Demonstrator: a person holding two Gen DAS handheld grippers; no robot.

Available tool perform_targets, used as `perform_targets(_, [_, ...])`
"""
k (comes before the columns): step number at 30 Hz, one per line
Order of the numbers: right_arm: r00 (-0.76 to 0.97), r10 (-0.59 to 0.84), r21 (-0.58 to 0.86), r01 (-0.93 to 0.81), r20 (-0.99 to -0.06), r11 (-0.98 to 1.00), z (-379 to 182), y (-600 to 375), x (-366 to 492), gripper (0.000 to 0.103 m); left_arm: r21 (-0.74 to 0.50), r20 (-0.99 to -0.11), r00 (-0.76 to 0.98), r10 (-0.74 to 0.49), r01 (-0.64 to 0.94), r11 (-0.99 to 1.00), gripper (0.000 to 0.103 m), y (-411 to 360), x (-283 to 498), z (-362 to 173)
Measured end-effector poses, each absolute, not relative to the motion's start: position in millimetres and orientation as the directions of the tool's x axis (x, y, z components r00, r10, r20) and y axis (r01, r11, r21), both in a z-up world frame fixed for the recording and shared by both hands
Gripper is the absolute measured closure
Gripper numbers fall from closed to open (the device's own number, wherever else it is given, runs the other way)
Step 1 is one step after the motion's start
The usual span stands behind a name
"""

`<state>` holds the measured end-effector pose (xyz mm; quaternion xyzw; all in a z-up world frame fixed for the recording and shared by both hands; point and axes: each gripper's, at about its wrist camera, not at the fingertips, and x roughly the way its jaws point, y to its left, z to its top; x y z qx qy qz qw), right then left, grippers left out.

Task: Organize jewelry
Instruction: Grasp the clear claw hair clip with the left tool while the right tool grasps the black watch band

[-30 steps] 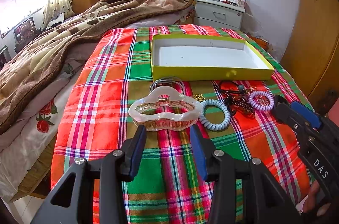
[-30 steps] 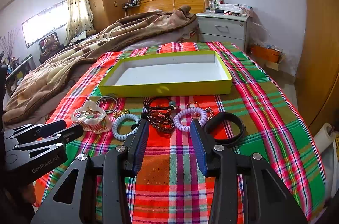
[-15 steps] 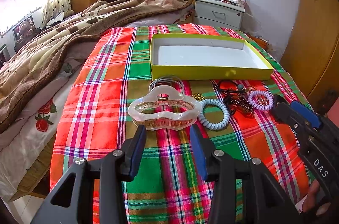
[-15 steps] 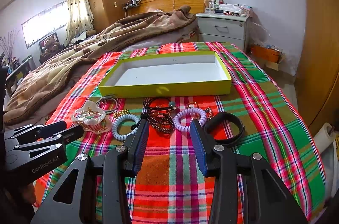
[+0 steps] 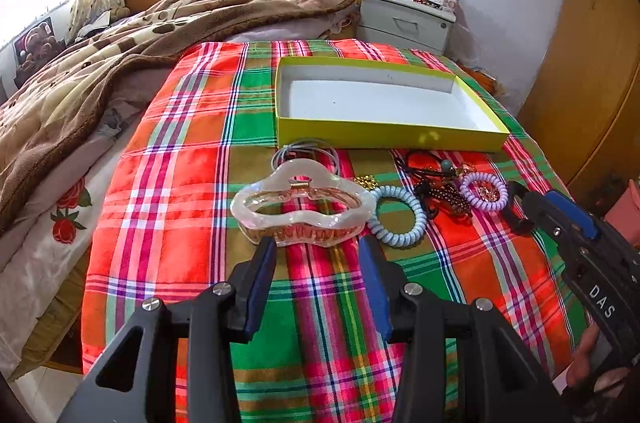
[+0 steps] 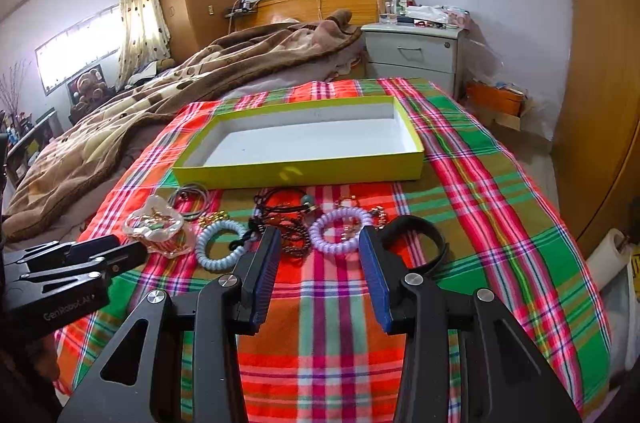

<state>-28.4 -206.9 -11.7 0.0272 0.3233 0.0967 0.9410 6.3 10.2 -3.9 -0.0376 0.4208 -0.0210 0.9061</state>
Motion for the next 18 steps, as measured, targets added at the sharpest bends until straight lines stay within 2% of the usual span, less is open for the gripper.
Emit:
perform_targets(4, [0.777, 0.167, 0.098, -0.135, -0.607, 0.986, -13.6, -223.1, -24.7, 0.062, -0.102, -0.755, 0.650, -0.084, 0.010, 0.995, 0.059, 17.2, 9.1, -0.5])
perform_targets(10, [0.753, 0.080, 0.083, -0.034, -0.654, 0.996, -26.8, -260.8, -12.2, 0.061, -0.214, -0.752, 0.639, -0.162, -0.004, 0.977, 0.058, 43.1, 21.4, 2.4])
perform_targets(12, [0.747, 0.064, 0.087, -0.009, -0.662, 0.996, -27.8, -270.3, -8.8, 0.055, -0.226, -0.752, 0.641, -0.155, -0.029, 0.974, 0.056, 50.6, 24.9, 3.8])
perform_targets(18, [0.684, 0.118, 0.127, -0.037, -0.720, 0.991, -37.8, -275.7, 12.7, 0.055, -0.287, -0.778, 0.595, -0.201, -0.051, 0.957, 0.053, 57.2, 38.7, -2.6])
